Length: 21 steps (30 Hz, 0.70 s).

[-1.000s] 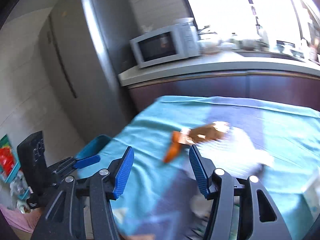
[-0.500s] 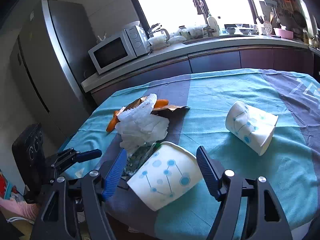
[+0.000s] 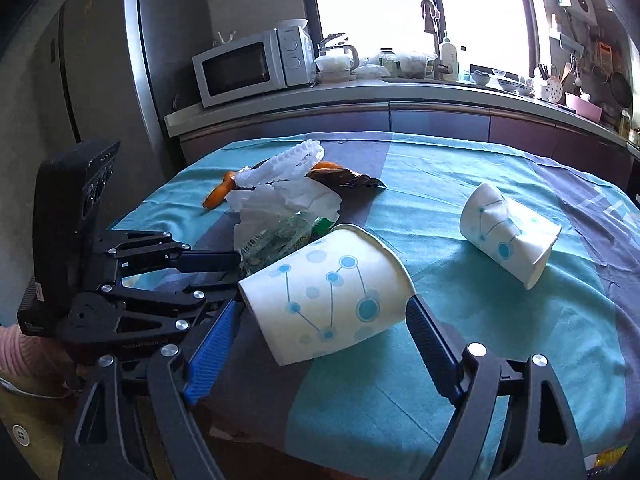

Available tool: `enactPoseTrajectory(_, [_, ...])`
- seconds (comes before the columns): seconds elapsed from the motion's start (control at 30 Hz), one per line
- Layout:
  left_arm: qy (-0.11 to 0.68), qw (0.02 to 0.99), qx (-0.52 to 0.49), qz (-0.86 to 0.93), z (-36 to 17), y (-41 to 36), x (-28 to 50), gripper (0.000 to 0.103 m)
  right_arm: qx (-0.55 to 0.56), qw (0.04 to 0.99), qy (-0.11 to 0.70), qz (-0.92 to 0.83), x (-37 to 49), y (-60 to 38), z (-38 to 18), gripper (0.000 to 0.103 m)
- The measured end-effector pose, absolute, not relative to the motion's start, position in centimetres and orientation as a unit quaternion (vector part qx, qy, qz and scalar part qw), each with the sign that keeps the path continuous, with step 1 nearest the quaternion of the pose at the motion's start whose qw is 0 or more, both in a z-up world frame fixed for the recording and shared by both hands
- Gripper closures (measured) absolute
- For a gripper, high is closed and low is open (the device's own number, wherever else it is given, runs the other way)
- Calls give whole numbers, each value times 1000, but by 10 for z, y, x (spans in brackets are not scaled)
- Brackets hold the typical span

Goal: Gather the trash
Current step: 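Grasp the blue-dotted paper cup with the right tool while the left tool grasps the clear barcode wrapper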

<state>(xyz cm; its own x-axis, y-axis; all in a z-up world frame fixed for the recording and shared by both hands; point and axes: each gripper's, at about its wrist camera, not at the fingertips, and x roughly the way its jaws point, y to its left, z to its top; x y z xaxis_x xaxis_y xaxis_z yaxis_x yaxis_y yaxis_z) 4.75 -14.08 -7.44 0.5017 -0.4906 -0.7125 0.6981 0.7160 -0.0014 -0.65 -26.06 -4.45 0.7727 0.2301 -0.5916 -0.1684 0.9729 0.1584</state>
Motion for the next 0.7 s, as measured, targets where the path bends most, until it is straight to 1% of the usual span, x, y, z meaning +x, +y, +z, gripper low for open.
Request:
enactPoseTrajectory(0.03, [359,854,141,-349,-75,-140,49,82,58,940,318,105,-6,-265,-44,21])
enactPoseTrajectory(0.1, [361,853,135,-351,-74,-139,51,87,73,940,315,105,-5,-272,-45,21])
enactPoseTrajectory(0.2, [359,854,136,-350,-74,-143,52,87,80,941,308,111,-2,-278,-44,21])
enactPoseTrajectory(0.23, [356,856,138,-349,-73,-143,51,87,75,942,308,112,0,-278,-44,18])
enactPoseTrajectory(0.27, [350,858,143,-347,-73,-144,50,85,69,943,307,111,2,-277,-44,17])
enactPoseTrajectory(0.3, [348,860,146,-345,-73,-145,50,74,63,943,306,113,3,-277,-44,17])
enactPoseTrajectory(0.33, [347,860,146,-345,-72,-145,50,69,57,943,305,118,5,-275,-44,15])
enactPoseTrajectory(0.4, [347,860,144,-347,-71,-147,52,69,45,942,309,124,9,-272,-45,11])
enactPoseTrajectory(0.47, [347,860,144,-346,-71,-148,55,70,38,941,310,130,11,-270,-46,11])
enactPoseTrajectory(0.5, [349,859,142,-346,-71,-149,56,74,39,941,310,132,12,-270,-47,11])
enactPoseTrajectory(0.53, [354,857,139,-347,-71,-149,58,82,42,940,311,133,13,-270,-47,15])
enactPoseTrajectory(0.57, [358,856,136,-347,-72,-150,61,85,45,939,312,134,13,-271,-48,18])
enactPoseTrajectory(0.6, [361,855,133,-348,-73,-150,61,91,48,939,313,134,13,-273,-49,22])
enactPoseTrajectory(0.63, [362,854,132,-349,-73,-150,62,96,51,939,312,133,12,-274,-49,22])
enactPoseTrajectory(0.7, [359,856,131,-349,-72,-151,63,98,58,939,310,136,10,-278,-49,22])
